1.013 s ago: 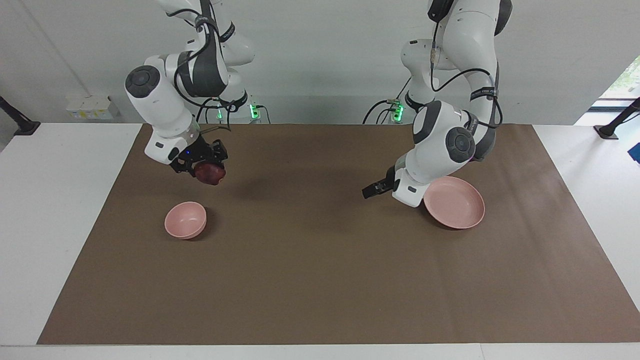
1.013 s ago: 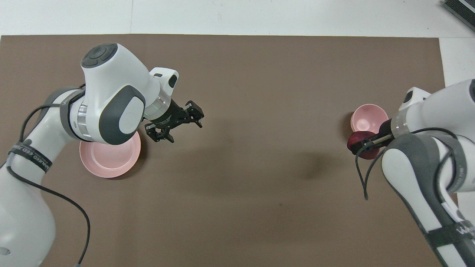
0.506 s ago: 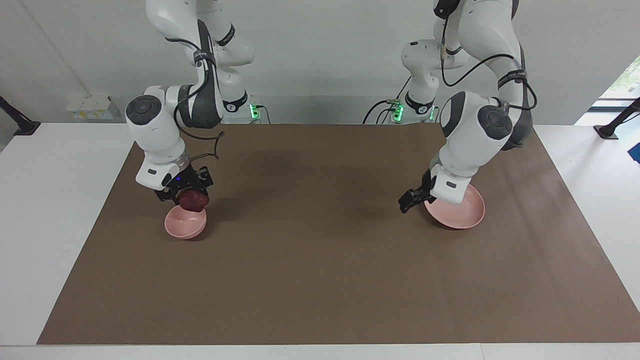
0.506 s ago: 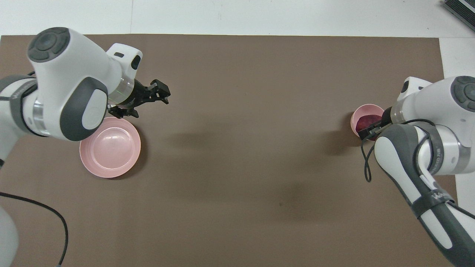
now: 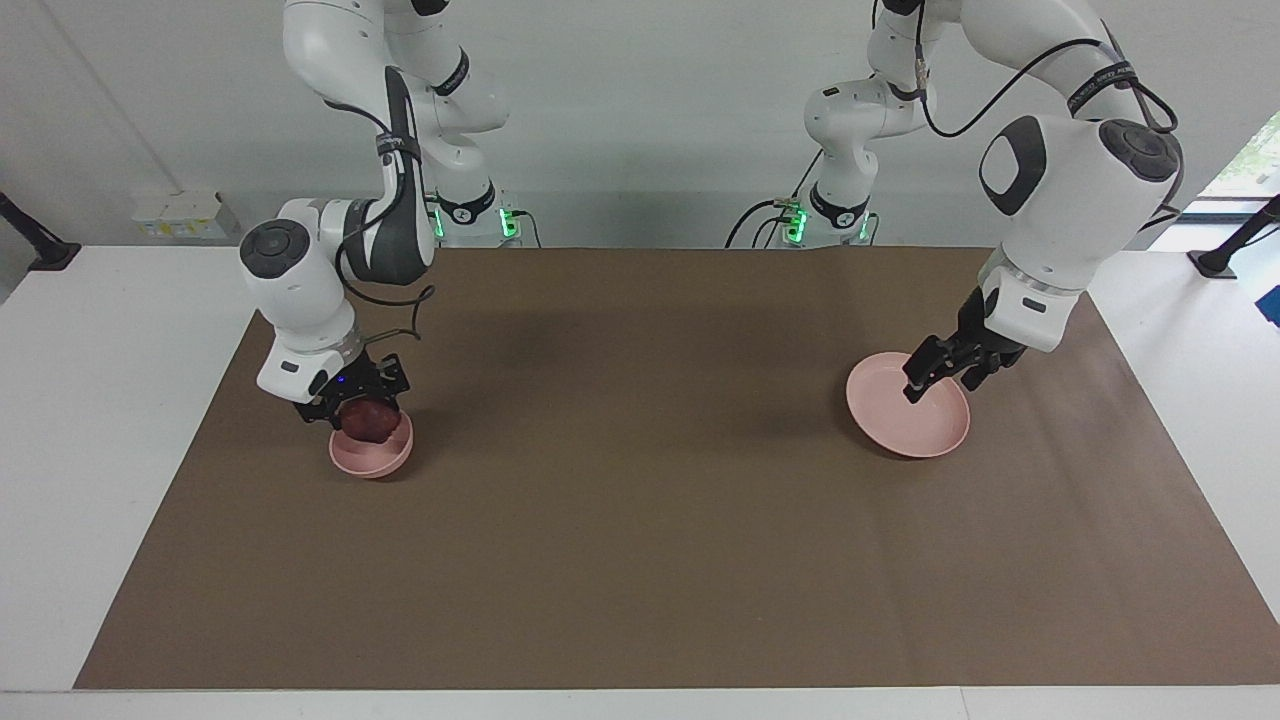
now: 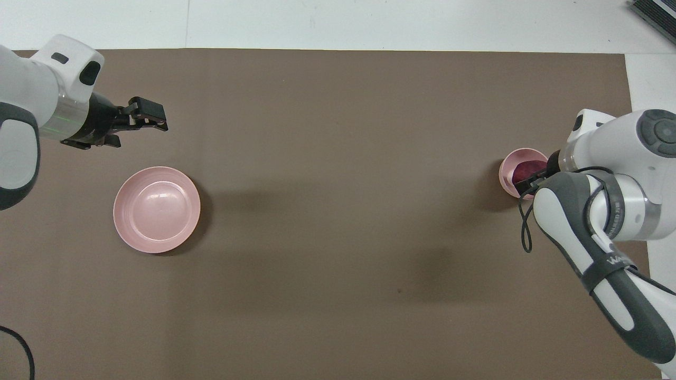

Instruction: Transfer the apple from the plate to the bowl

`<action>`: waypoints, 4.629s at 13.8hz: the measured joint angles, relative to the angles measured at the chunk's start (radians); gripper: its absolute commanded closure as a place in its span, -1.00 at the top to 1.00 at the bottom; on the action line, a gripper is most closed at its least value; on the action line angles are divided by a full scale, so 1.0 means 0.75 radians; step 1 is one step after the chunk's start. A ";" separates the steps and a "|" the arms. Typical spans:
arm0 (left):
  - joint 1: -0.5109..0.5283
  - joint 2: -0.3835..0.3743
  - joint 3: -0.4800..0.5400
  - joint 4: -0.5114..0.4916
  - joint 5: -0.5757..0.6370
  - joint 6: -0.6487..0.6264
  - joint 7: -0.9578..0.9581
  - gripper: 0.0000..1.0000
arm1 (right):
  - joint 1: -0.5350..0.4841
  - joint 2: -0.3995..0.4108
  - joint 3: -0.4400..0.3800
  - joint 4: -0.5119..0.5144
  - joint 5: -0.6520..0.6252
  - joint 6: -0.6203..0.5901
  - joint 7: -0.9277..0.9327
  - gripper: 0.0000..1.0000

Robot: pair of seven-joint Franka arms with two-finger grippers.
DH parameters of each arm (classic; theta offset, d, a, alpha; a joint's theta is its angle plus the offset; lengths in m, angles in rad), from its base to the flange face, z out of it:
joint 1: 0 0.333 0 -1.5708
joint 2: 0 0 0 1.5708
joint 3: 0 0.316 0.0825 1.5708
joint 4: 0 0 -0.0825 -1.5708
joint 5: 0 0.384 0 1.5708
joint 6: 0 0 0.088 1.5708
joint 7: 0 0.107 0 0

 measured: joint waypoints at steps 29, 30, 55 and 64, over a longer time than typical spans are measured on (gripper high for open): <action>-0.344 -0.164 0.533 0.075 0.000 -0.288 0.409 1.00 | -0.007 0.079 0.010 0.054 0.001 0.000 0.002 1.00; -0.346 -0.172 0.535 0.076 0.000 -0.291 0.410 1.00 | -0.007 0.079 0.010 0.057 0.001 0.000 0.002 1.00; -0.354 -0.182 0.559 0.078 0.009 -0.308 0.415 1.00 | 0.014 -0.390 -0.020 0.476 0.012 -0.882 0.517 1.00; -0.352 -0.198 0.564 0.191 0.080 -0.587 0.444 1.00 | 0.020 -0.416 -0.001 0.494 0.015 -1.012 0.517 1.00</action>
